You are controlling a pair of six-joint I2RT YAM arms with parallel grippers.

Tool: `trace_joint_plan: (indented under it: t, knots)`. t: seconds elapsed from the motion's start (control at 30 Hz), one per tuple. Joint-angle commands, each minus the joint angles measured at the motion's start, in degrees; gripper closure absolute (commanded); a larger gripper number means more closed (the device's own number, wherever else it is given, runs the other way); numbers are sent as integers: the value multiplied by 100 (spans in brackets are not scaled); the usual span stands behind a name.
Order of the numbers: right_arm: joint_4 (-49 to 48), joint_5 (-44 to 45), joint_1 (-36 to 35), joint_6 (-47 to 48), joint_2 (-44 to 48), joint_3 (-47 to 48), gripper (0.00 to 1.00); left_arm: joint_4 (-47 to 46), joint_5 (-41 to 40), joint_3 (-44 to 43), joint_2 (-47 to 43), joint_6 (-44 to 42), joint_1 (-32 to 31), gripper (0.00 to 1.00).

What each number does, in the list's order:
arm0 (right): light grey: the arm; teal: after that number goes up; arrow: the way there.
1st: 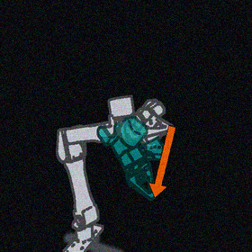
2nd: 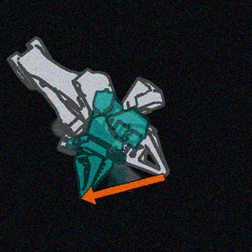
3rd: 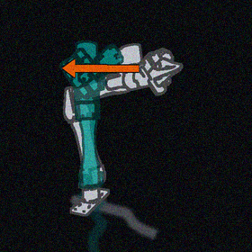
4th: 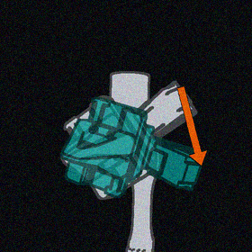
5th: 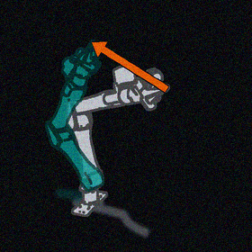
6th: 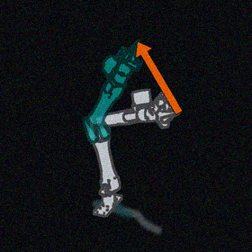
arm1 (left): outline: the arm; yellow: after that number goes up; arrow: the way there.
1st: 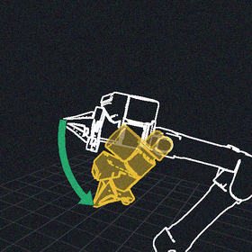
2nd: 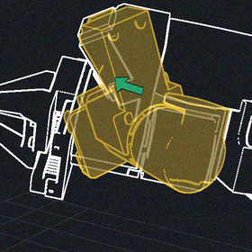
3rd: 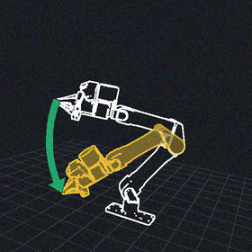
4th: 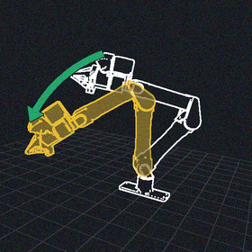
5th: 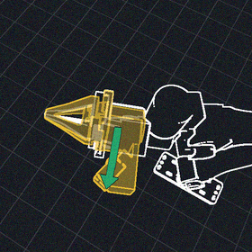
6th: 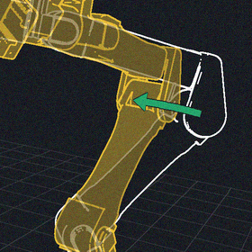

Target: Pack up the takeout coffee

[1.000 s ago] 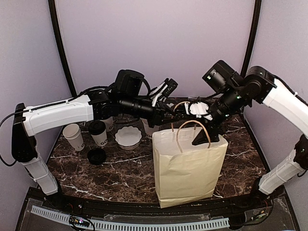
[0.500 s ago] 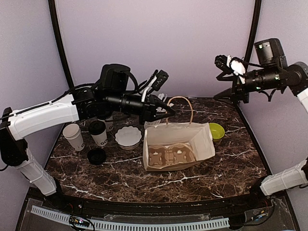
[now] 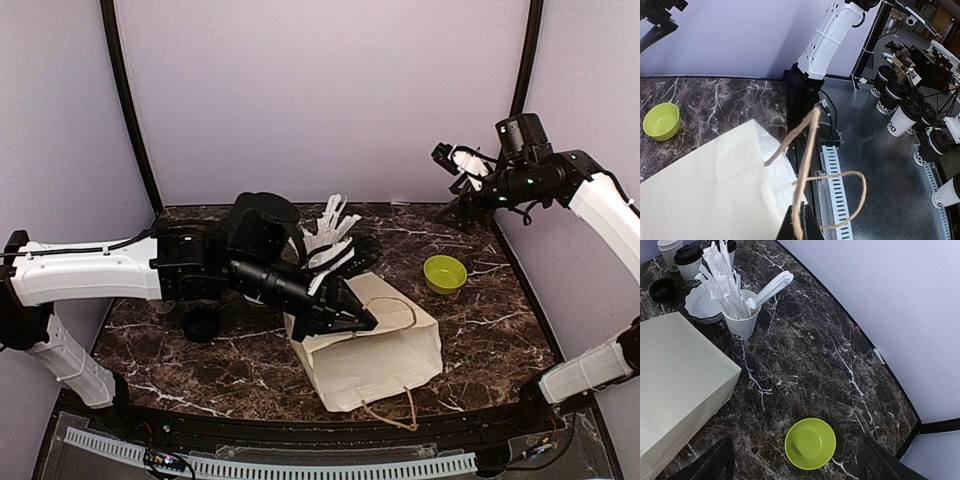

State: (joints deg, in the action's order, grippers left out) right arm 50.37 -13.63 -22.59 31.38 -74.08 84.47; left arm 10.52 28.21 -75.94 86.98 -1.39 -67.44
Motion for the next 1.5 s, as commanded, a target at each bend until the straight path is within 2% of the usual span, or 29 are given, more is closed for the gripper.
trace_joint_plan:
  t: [0.0, 0.33, 0.63, 0.83, 1.03, 1.27, 1.33, 1.47]
  knots:
    - [-330, -268, 24, -173, 44, -6, 16, -62, -362, 181, -511, -116, -40, 99]
    - [-214, -410, 24, -175, 12, 194, 16, 274, -1783, -378, -639, -857, 38, 100]
    - [-246, -551, 26, -201, -75, 189, 16, 287, -2203, -252, -755, -878, 908, 99]
    - [-316, -685, 26, -214, -248, 108, 16, 197, -2647, -252, -778, -927, 1188, 92]
    - [-303, -806, 18, -210, -372, 89, 16, 172, -2678, -246, -657, -882, 1423, 88]
    - [218, -1378, 25, 137, -214, 353, 16, 90, -2661, -305, -585, -757, 1545, 99]
    - [251, -1395, 19, 150, -159, 335, 16, 192, -2366, -451, -547, -659, 1546, 100]
    - [169, -1199, 26, 168, -150, 149, 16, 253, -1253, -655, -497, -377, 1541, 100]
